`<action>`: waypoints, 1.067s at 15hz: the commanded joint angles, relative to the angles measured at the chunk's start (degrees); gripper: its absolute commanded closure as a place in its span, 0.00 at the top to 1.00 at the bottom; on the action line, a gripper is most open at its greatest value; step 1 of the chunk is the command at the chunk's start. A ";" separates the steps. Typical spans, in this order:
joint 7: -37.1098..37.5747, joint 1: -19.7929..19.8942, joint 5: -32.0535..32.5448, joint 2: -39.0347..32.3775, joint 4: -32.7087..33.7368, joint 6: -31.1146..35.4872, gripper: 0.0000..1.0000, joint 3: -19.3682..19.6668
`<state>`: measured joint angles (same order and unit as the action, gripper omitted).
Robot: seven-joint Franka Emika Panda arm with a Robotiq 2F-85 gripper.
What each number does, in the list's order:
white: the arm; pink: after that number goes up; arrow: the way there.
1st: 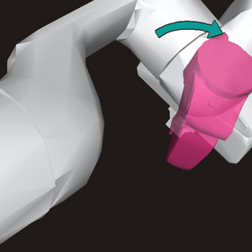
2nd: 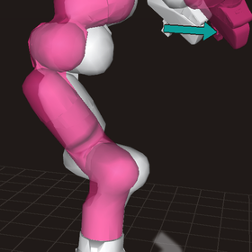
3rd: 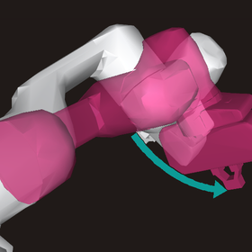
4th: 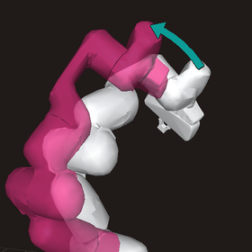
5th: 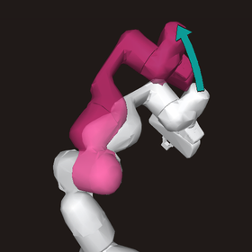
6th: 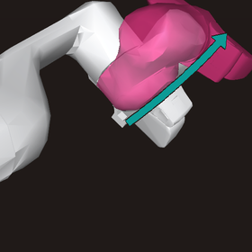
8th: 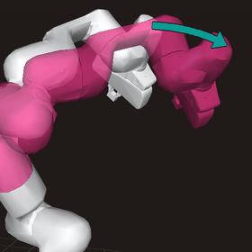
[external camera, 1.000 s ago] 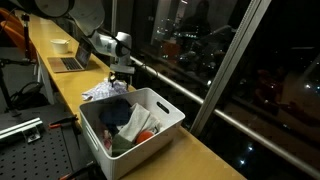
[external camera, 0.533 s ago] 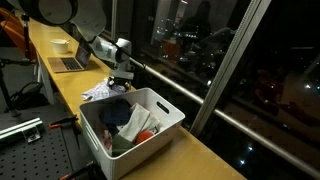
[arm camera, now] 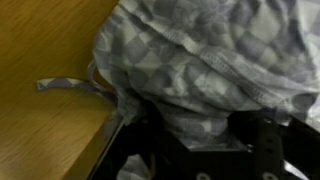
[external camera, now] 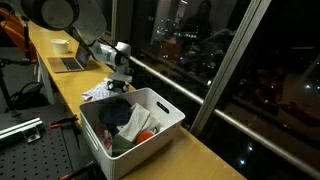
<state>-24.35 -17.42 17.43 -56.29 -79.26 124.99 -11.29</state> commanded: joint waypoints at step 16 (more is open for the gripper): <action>9.68 8.30 1.45 36.23 -24.30 3.25 0.02 5.39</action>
<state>-17.74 -9.55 17.63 -29.47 -97.36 127.21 -7.63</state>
